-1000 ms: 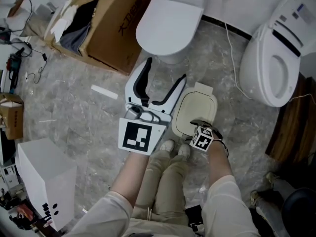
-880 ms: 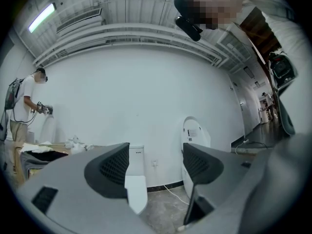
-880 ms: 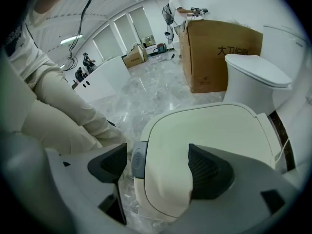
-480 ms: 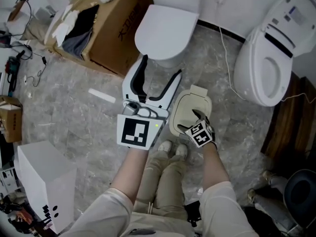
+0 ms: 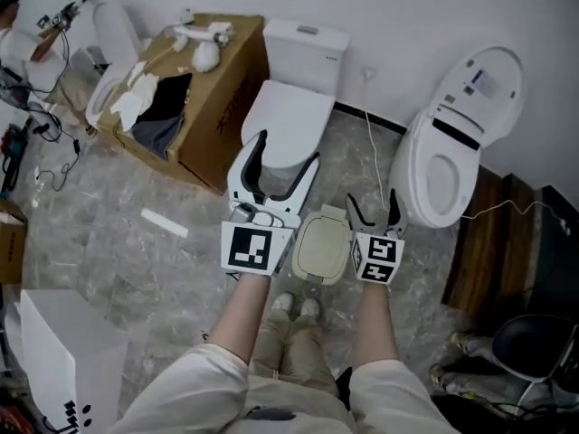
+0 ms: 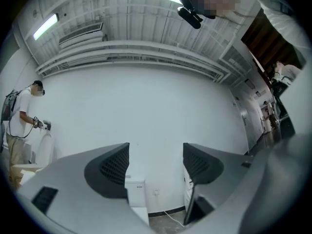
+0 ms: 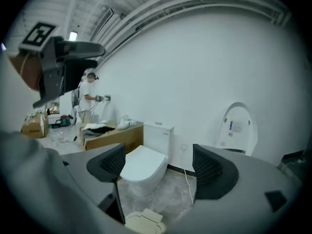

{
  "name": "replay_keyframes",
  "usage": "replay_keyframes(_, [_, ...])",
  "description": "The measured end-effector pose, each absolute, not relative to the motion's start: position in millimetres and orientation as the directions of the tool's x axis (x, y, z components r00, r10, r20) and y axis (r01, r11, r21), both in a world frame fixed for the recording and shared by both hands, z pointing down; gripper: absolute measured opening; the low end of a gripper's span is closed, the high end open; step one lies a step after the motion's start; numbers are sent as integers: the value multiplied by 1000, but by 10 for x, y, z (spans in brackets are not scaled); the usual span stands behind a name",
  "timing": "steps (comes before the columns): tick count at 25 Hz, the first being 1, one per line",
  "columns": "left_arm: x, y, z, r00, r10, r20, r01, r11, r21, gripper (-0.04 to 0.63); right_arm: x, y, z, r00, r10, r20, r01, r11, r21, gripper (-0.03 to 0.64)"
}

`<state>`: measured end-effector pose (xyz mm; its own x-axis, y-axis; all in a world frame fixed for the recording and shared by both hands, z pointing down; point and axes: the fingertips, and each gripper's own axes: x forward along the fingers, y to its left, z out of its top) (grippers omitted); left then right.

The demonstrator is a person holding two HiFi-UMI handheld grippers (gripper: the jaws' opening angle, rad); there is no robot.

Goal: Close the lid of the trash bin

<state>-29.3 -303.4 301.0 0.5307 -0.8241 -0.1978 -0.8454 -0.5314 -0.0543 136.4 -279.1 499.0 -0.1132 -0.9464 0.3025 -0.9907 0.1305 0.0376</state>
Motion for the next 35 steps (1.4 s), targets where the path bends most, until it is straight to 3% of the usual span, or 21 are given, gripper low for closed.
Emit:
replay_keyframes(4, [-337, -2979, 2441, 539, -805, -249, -839, -540, -68, 322, 1445, -2667, 3884, -45, -988, 146, -998, 37, -58, 411])
replay_keyframes(11, [-524, -2691, 1970, 539, -793, -284, -836, -544, -67, 322, 1375, -2147, 2504, 27, -989, -145, -999, -33, 35, 397])
replay_keyframes(22, [-553, -2129, 1931, 575, -772, -269, -812, -579, -75, 321, 1076, -1436, 2265, 5, -977, -211, -999, -15, 46, 398])
replay_keyframes(24, [-507, -1965, 1880, 577, -766, -283, -810, -582, -75, 309, 1097, -1301, 2251, 9, -977, -211, -998, -22, 58, 352])
replay_keyframes(29, [-314, -1555, 1814, 571, -763, -303, -817, -565, -117, 167, 1319, -970, 2180, 43, -974, -222, -995, -61, 75, 158])
replay_keyframes(32, [-251, -1369, 1794, 558, -767, -317, -825, -552, -117, 32, 1401, -812, 2143, 51, -972, -229, -992, -76, 102, 64])
replay_keyframes(35, [-218, -1285, 1770, 543, -776, -321, -836, -535, -120, -2, 1426, -734, 2116, 46, -972, -229, -990, -75, 121, 9])
